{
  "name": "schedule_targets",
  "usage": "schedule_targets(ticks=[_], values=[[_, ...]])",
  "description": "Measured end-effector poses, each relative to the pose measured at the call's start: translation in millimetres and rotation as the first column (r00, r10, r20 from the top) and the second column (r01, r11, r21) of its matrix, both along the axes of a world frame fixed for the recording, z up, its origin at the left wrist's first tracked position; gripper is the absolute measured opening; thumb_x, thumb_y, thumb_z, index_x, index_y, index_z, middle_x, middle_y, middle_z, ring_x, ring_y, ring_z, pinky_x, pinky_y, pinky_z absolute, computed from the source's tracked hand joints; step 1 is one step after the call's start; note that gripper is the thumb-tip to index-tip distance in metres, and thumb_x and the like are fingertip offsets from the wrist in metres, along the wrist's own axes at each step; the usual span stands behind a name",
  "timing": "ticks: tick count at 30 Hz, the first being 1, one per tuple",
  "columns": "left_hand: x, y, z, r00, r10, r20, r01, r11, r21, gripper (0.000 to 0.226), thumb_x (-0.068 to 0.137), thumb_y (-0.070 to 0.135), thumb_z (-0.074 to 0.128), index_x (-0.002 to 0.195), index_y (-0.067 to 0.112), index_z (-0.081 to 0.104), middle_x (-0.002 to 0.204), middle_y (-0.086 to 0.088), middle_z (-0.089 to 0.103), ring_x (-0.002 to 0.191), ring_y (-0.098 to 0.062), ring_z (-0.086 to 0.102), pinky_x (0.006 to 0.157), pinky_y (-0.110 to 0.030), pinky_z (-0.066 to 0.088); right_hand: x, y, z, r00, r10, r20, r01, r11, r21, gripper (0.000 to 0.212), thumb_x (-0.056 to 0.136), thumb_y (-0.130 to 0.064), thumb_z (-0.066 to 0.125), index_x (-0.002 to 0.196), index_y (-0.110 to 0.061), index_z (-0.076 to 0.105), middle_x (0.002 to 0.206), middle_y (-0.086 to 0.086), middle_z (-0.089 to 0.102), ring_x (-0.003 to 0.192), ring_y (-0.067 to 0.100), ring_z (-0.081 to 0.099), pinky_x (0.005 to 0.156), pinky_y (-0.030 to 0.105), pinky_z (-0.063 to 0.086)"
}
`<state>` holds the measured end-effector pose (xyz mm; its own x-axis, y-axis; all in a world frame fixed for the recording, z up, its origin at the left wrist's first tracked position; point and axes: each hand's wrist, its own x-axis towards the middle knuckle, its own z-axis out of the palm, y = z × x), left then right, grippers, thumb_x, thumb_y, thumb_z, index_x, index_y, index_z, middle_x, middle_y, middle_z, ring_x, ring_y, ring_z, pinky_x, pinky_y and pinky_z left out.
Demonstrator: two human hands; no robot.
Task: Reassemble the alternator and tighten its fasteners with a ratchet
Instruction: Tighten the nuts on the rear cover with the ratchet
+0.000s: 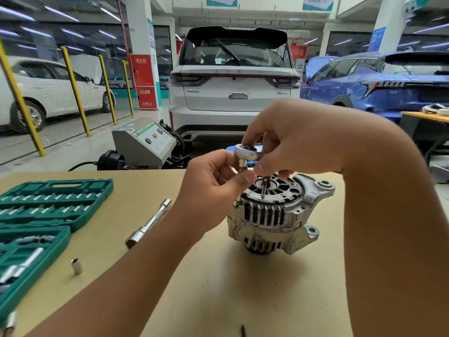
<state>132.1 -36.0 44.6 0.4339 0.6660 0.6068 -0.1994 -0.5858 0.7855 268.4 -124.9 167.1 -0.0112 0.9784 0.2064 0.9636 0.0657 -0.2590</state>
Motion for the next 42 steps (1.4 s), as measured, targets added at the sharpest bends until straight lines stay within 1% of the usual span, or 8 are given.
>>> schedule_targets(ticks=[4,15,22,27,32,36,38,42], values=[[-1.7,-1.6,-0.2,0.999,-0.036,-0.013,0.036,0.999,-0.026,0.011,0.089,0.003,0.076,0.094,0.012,0.073,0.070,0.004,0.064,0.062,-0.008,0.055,0.053,-0.017,0.046,0.4,1.2,-0.2,0.999,-0.002,0.038,0.002,1.000,0.019,0.040,0.083,-0.019,0.082,0.114,-0.041,0.070,0.075,-0.011,0.070,0.063,0.003,0.063,0.058,0.024,0.043],[-4.4,-2.9,1.2,0.999,-0.042,0.025,0.043,0.997,-0.070,0.011,0.094,0.010,0.070,0.095,0.019,0.076,0.081,-0.032,0.061,0.063,-0.024,0.051,0.047,-0.026,0.040,-1.9,0.0,0.8,0.999,-0.005,0.054,0.005,1.000,0.013,0.044,0.086,-0.020,0.078,0.121,-0.046,0.070,0.075,-0.009,0.067,0.053,0.005,0.055,0.052,0.022,0.039],[-2.8,-3.6,-0.6,0.993,-0.110,0.051,0.113,0.992,-0.061,0.012,0.094,-0.001,0.066,0.098,0.009,0.073,0.072,-0.019,0.057,0.049,-0.001,0.044,0.048,-0.008,0.036,-2.4,-4.1,3.5,0.995,0.031,0.091,-0.033,0.999,0.015,0.046,0.083,-0.033,0.080,0.125,-0.046,0.066,0.072,-0.014,0.066,0.054,-0.008,0.057,0.054,0.021,0.038],[2.6,-6.0,-2.0,0.994,-0.032,0.104,0.042,0.995,-0.091,0.012,0.089,0.008,0.075,0.089,0.020,0.076,0.067,-0.027,0.048,0.050,-0.012,0.032,0.044,-0.019,0.028,-4.8,-3.6,2.5,0.993,-0.017,0.115,0.015,1.000,0.018,0.025,0.085,-0.028,0.078,0.109,-0.034,0.076,0.075,-0.010,0.063,0.066,0.008,0.058,0.059,0.026,0.043],[-0.2,-1.9,-4.8,0.995,0.005,0.096,0.002,0.998,-0.067,0.008,0.086,0.015,0.079,0.093,0.018,0.077,0.069,-0.029,0.049,0.058,-0.023,0.034,0.047,-0.025,0.029,-7.8,-6.4,4.8,0.995,-0.015,0.096,0.012,0.999,0.034,0.037,0.079,-0.032,0.083,0.114,-0.036,0.073,0.071,-0.015,0.070,0.062,0.000,0.060,0.055,0.021,0.039],[-0.6,3.1,-6.8,0.995,0.001,0.097,0.008,0.996,-0.088,0.005,0.087,0.013,0.078,0.092,0.015,0.076,0.060,-0.004,0.052,0.053,-0.010,0.039,0.050,-0.019,0.037,-11.9,-1.9,2.9,0.992,-0.066,0.107,0.057,0.995,0.082,0.027,0.083,-0.023,0.079,0.108,-0.033,0.075,0.094,-0.010,0.070,0.081,0.011,0.064,0.065,0.028,0.052],[0.4,4.0,-6.8,0.996,0.012,0.086,-0.006,0.997,-0.071,0.007,0.087,0.013,0.080,0.093,0.014,0.077,0.067,-0.021,0.056,0.060,-0.019,0.043,0.060,-0.030,0.041,-15.6,-2.9,2.9,0.984,-0.066,0.163,0.055,0.996,0.068,0.020,0.080,-0.033,0.082,0.099,-0.028,0.078,0.089,-0.008,0.071,0.080,0.012,0.064,0.069,0.032,0.057],[1.3,4.7,-7.6,0.997,0.053,0.063,-0.051,0.998,-0.041,0.009,0.085,0.021,0.081,0.093,0.018,0.077,0.067,-0.008,0.055,0.063,-0.020,0.042,0.061,-0.037,0.042,-12.3,-8.8,4.9,0.989,-0.055,0.138,0.052,0.998,0.027,0.027,0.079,-0.027,0.082,0.105,-0.034,0.074,0.075,-0.013,0.068,0.068,0.005,0.063,0.055,0.025,0.045]])
